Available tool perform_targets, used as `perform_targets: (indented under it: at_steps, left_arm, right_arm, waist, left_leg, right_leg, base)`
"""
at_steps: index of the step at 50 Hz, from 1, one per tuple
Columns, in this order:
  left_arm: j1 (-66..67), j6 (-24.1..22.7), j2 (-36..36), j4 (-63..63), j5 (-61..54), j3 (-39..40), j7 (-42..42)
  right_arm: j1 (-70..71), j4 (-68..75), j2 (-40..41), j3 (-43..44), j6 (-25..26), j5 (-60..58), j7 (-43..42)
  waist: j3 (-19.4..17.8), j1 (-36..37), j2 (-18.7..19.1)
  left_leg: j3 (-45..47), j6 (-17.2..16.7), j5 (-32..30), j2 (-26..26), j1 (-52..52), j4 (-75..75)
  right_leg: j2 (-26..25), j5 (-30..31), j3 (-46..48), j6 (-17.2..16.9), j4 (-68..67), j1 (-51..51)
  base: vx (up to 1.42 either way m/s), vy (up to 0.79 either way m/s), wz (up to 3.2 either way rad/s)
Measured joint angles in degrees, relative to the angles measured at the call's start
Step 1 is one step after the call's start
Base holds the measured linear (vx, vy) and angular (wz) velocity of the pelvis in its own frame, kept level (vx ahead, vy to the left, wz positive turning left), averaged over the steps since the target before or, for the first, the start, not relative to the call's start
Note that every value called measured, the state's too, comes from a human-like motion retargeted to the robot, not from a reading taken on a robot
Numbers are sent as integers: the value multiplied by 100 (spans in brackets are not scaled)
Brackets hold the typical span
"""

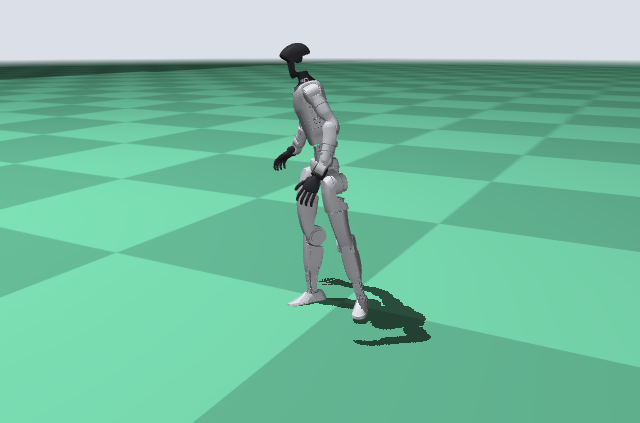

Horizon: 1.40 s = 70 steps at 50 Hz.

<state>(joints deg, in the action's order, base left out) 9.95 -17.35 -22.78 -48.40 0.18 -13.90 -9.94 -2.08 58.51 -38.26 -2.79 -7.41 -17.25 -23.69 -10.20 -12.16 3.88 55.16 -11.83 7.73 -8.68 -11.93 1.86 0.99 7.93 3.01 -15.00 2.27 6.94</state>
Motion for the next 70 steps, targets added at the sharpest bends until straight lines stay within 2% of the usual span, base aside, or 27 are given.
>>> perform_targets:
  at_steps: [4, 8, 10, 12, 15, 21, 25, 27, 31, 35, 40, 42, 44, 52, 55, 58, 65, 67, 70]
  left_arm:
    - [-130, 277, 20, 82, -525, 16, -250]
    - [-316, 601, 18, 193, -1141, -92, -440]
    - [-352, 724, 14, 238, -1321, -160, -451]
    - [-409, 796, -2, 279, -1364, -250, -380]
    - [-463, 722, -19, 293, -1168, -338, -202]
    - [-273, 154, -21, 261, -404, -272, -188]
    - [-142, -93, -34, 232, 18, -210, -158]
    - [-113, -125, -47, 213, 110, -203, -143]
    - [-148, -41, -38, 179, 46, -177, -204]
    - [-216, 211, -20, 185, -382, -153, -330]
    - [-235, 530, 5, 198, -889, -204, -533]
    - [-219, 554, 10, 180, -914, -263, -548]
    - [-182, 502, 4, 151, -811, -330, -512]
    - [81, -28, -49, 53, 155, -387, -198]
    - [88, -87, -46, 53, 271, -344, -169]
    - [17, 5, -53, 84, 140, -311, -262]
    - [-166, 415, -154, 249, -724, -279, -560]
    - [-181, 460, -203, 274, -848, -276, -616]
    - [-162, 441, -276, 271, -871, -263, -611]
  right_arm:
    - [327, 495, 369, 1002, 336, 2082, -654]
    - [773, 627, 532, 2044, 293, 4656, -1185]
    - [940, 610, 579, 2336, 263, 5557, -1226]
    - [1030, 549, 607, 2234, 301, 5880, -1019]
    - [1020, 310, 630, 1338, 338, 5087, -409]
    - [902, -761, 350, -967, -86, 796, -16]
    - [1018, -1359, 1, -1769, -413, -1346, 124]
    - [1053, -1358, -43, -1903, -436, -1688, 130]
    - [1018, -776, 233, -1494, -107, -947, -174]
    - [1011, -149, 587, -420, 235, 1195, -725]
    - [1159, 85, 741, 846, 317, 3424, -1424]
    - [1161, -13, 753, 893, 285, 3521, -1478]
    - [1096, -229, 733, 605, 241, 3077, -1374]
    - [894, -1488, -58, -1137, -304, -892, -440]
    - [1004, -1502, -282, -1263, -347, -1427, -364]
    - [1177, -1093, -204, -910, -125, -758, -568]
    - [1883, -672, -115, 746, 232, 2364, -1646]
    - [2064, -884, -215, 982, 197, 2650, -1895]
    - [2226, -1389, -411, 910, 124, 2395, -1958]
  waist:
    - [-16, -11, 8]
    - [-71, 37, 7]
    - [-77, 70, 4]
    - [-96, 133, -5]
    - [-122, 208, -24]
    - [-64, 235, -44]
    - [-6, 259, -26]
    - [18, 293, -7]
    - [40, 324, 51]
    - [19, 359, 94]
    - [-63, 400, 125]
    - [-104, 421, 126]
    - [-140, 443, 118]
    - [-133, 510, 26]
    - [-84, 557, -11]
    - [-27, 623, -62]
    - [95, 820, -272]
    - [129, 886, -351]
    - [185, 991, -479]
  left_leg:
    - [27, 52, 22, 36, -26, 3]
    - [42, 103, 43, 79, -44, 0]
    - [65, 117, 54, 92, -64, 2]
    - [86, 127, 62, 101, -75, 11]
    - [111, 130, 67, 100, -77, 35]
    - [96, 79, 51, 50, -28, 94]
    - [3, 39, 40, 15, 39, 123]
    - [-67, 21, 37, 5, 71, 123]
    - [-289, 8, 39, 18, 173, 103]
    - [-536, 0, 42, 83, 268, 56]
    - [-758, -5, 49, 216, 328, -11]
    - [-796, -6, 50, 256, 338, -27]
    - [-808, -9, 50, 276, 346, -31]
    - [-787, -69, 28, 199, 418, 62]
    - [-841, -83, 30, 174, 454, 106]
    - [-946, -71, 44, 182, 483, 127]
    - [-1202, -10, 83, 264, 475, 102]
    - [-1234, -1, 90, 277, 450, 80]
    - [-1240, 4, 94, 272, 403, 42]
  right_leg:
    - [35, 14, -46, 0, 14, -19]
    - [79, 34, -81, 0, 36, -37]
    - [88, 45, -109, 0, 47, -50]
    - [93, 58, -134, 0, 58, -57]
    - [87, 71, -159, 0, 64, -55]
    - [48, 74, -120, 0, 39, -18]
    - [49, 62, -17, 0, 15, 4]
    - [65, 47, 51, 0, 2, 4]
    - [156, -8, 244, 0, -35, 10]
    - [306, -82, 438, 0, -88, 7]
    - [513, -159, 588, 0, -140, -13]
    - [566, -171, 608, 0, -145, -17]
    - [589, -171, 612, 0, -141, -16]
    - [517, -129, 627, 0, -130, 33]
    - [522, -135, 686, 0, -148, 31]
    - [576, -160, 776, 0, -171, 2]
    - [748, -232, 973, 0, -237, -120]
    - [766, -245, 997, 0, -253, -147]
    - [750, -253, 1004, 0, -268, -175]
  base:
    - [0, 0, 0]
    - [0, 0, 0]
    - [0, 0, 0]
    - [0, 0, 0]
    - [0, 0, 0]
    - [0, 0, 0]
    - [-2, -2, 18]
    - [-1, 1, 35]
    - [-1, 5, 50]
    - [0, 10, 57]
    - [0, 11, 42]
    - [-2, 7, 19]
    - [0, 0, 0]
    - [0, 0, 0]
    - [0, 0, 7]
    - [0, 4, 31]
    - [1, 7, 33]
    - [0, 2, 9]
    - [0, 0, 0]
